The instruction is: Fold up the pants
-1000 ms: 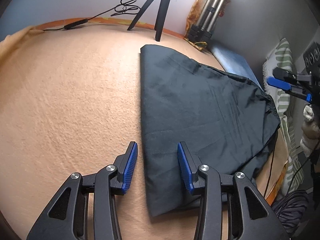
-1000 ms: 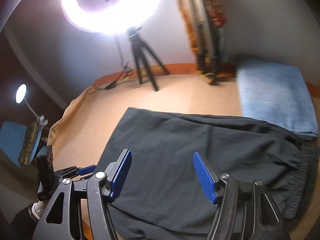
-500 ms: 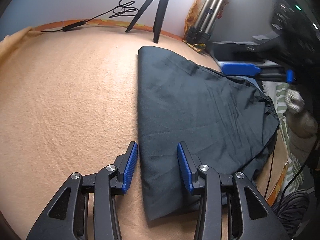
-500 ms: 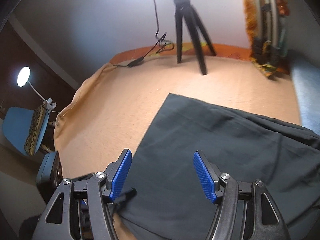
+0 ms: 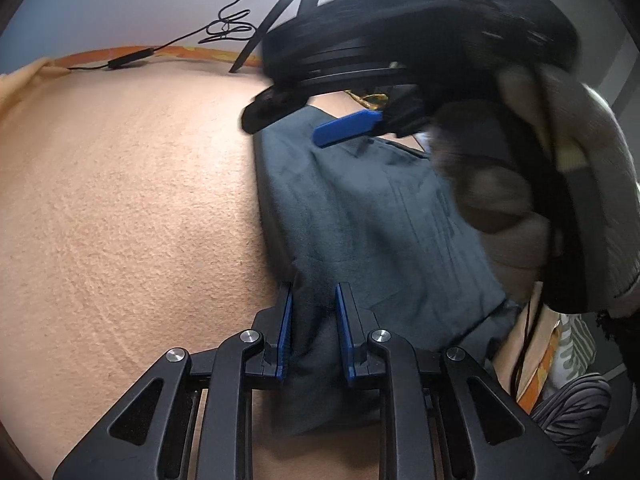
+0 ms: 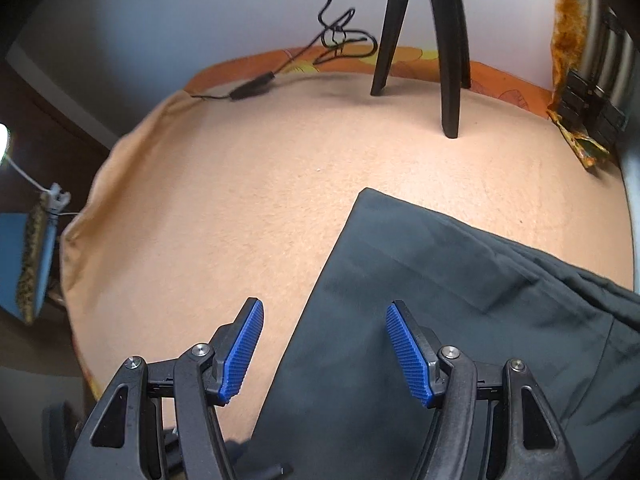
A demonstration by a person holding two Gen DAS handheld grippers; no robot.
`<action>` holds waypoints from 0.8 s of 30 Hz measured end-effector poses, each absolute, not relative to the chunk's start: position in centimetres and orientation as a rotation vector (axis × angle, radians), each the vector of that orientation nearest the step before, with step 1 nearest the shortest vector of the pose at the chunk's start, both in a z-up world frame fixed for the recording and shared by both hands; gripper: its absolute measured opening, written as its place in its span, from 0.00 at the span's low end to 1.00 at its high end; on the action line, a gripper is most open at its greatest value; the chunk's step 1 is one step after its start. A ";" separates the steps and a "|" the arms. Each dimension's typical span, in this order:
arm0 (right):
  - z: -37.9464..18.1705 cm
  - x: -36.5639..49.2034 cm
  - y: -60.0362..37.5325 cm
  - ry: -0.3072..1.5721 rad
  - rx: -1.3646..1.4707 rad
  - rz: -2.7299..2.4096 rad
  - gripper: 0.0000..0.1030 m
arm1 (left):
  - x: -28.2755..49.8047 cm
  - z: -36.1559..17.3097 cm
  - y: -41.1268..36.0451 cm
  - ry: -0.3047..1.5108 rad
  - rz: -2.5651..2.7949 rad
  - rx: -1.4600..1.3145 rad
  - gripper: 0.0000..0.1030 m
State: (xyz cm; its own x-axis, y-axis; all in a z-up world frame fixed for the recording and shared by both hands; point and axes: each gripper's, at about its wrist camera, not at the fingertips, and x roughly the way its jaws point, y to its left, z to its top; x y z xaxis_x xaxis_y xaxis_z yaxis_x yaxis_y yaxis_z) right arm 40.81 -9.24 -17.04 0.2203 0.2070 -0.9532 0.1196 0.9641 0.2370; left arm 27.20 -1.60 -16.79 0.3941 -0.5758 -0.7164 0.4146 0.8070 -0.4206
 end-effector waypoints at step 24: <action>-19.9 43.2 -7.0 1.461 0.016 -0.024 0.27 | 26.4 -15.9 -3.3 0.956 -0.621 -0.128 0.18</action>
